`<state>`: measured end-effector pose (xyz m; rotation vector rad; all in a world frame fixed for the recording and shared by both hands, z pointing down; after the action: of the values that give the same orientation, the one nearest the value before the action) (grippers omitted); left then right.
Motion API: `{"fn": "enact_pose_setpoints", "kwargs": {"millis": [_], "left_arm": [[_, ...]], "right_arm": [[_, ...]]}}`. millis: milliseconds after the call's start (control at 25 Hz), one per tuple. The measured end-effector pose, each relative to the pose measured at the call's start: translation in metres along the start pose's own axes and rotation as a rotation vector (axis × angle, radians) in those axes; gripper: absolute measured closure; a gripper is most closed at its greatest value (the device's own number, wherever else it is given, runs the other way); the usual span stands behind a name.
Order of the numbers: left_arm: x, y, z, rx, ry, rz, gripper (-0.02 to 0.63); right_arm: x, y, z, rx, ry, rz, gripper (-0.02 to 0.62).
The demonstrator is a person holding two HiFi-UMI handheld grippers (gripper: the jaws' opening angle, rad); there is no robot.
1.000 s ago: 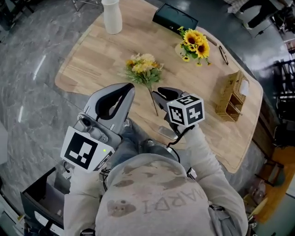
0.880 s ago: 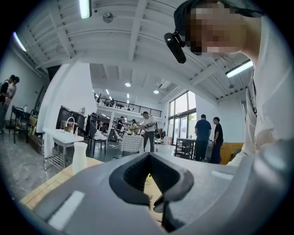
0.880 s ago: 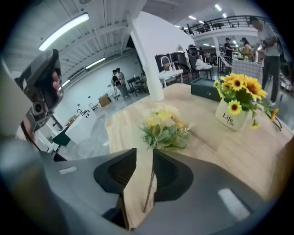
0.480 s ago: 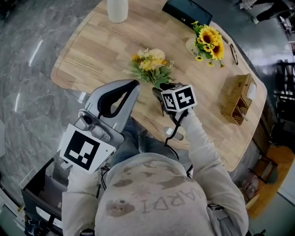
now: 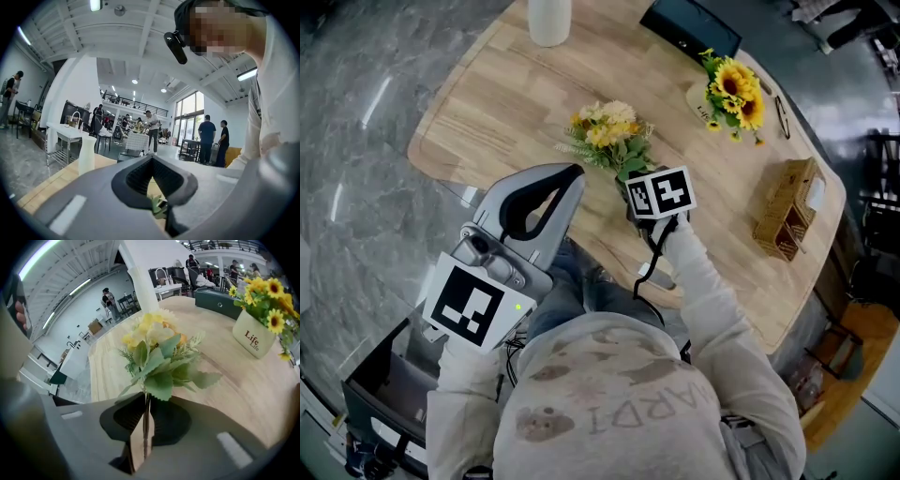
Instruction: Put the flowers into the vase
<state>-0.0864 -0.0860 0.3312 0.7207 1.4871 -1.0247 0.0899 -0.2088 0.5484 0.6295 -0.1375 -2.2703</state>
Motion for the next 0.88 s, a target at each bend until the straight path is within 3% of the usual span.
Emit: {"fn": "enact_pose_setpoints", "kwargs": {"millis": [400,880], "left_arm": [[0.012,0.033,-0.009,0.019,0.025,0.056,0.604],[0.020,0.134,-0.033,0.055,0.072,0.138,0.604]], "right_arm": [[0.005,-0.018,-0.045,0.070,0.201,0.003,0.543],[-0.029,-0.054,-0.167,0.199,0.553,-0.109,0.545]]}}
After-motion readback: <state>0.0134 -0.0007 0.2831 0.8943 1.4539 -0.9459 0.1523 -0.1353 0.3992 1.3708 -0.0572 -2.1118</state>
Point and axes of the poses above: the fingertips, and each gripper's own axes: z forward along the fingers, y to its right, x out of its top, the point moved 9 cm from there along -z, backward along the fingers, and after that the axes turned 5 degrees about y, right-handed, at the moved point
